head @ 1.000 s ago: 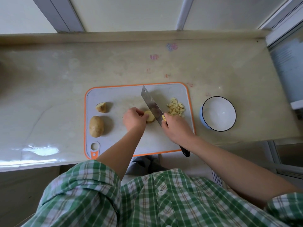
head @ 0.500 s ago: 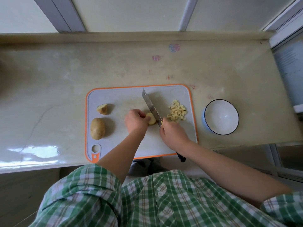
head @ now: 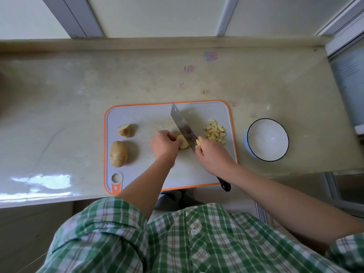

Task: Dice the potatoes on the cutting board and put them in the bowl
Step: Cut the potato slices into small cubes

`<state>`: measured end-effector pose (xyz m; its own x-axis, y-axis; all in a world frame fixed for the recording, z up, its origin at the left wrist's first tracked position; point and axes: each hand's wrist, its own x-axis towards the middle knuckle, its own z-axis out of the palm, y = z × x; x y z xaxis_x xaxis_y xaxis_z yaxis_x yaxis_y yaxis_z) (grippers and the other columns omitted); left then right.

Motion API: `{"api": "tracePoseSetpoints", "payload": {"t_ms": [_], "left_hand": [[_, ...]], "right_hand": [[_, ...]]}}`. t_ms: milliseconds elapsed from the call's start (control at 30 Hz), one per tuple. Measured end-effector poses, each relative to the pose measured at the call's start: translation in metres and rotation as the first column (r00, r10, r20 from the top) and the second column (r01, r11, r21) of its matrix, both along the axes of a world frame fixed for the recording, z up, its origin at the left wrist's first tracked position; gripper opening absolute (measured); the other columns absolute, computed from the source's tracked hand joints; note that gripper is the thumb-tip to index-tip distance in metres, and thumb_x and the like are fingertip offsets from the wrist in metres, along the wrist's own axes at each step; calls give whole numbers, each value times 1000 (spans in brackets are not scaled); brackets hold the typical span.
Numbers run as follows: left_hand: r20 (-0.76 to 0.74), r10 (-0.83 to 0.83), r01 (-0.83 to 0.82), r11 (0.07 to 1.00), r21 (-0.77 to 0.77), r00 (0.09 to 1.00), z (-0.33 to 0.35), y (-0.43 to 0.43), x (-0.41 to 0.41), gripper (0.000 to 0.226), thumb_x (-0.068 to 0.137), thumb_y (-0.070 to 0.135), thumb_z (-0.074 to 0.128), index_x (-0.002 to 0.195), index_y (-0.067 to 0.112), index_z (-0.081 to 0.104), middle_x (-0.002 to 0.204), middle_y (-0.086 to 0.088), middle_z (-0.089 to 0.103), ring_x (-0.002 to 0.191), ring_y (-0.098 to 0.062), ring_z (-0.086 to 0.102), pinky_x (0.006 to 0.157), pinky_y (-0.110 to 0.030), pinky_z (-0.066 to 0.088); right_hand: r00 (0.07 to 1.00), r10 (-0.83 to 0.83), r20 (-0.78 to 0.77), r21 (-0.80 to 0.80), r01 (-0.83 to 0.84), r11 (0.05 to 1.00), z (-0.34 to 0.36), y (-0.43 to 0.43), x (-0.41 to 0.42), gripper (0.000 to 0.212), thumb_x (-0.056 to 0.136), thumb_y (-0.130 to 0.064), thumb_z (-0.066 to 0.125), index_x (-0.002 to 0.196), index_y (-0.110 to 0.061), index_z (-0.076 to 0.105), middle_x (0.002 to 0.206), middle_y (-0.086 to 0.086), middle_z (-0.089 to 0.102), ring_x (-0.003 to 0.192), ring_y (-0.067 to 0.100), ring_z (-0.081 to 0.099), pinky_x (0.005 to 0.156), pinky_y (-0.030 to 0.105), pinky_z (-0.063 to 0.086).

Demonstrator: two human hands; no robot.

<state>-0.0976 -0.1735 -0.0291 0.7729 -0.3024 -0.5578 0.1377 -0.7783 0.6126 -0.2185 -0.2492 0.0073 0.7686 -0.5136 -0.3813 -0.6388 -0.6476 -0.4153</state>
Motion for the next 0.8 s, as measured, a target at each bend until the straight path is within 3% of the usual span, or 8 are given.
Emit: {"api": "tracePoseSetpoints", "payload": {"t_ms": [233,367,533,667,800], "left_hand": [[-2,6,-6,1000,-4,1000,-1,0,0,13,76,16,78,73,17,65,76,-2,70,75,-20,68,61,-24,44],[-3,-3,3,1000,-9,1000,-3,0,1,16,75,15,78,69,18,63,76,-2,70,76,-21,67,69,-28,51],[-19,24,-24,999,-26,1000,-4,1,1,15,74,14,78,70,17,64,76,-3,70,75,-21,68,63,-26,48],[-21,20,-21,999,-32,1000,-4,1,1,13,74,15,78,71,17,66,77,-2,70,75,-21,68,67,-28,52],[-2,7,-7,1000,-28,1000,-3,4,1,7,77,13,73,77,18,68,81,-1,71,78,-19,67,70,-28,53]], "right_hand": [[999,-44,-5,47,44,998,-6,6,1,22,98,-16,40,76,-15,36,63,-1,42,54,12,39,46,28,22],[1000,-29,-7,42,29,999,-10,12,1,16,99,-16,40,83,-13,40,63,-1,43,55,15,43,46,28,25],[998,-56,9,14,56,998,-19,21,0,14,99,-18,40,86,-15,35,63,-3,38,57,21,41,52,32,28],[997,-61,43,30,60,998,-19,18,-4,14,101,-20,38,89,-13,40,64,3,47,56,23,46,51,33,31],[998,-47,42,21,46,999,-8,3,-2,19,100,-19,39,83,-11,41,59,1,42,51,16,40,48,34,24]]}}
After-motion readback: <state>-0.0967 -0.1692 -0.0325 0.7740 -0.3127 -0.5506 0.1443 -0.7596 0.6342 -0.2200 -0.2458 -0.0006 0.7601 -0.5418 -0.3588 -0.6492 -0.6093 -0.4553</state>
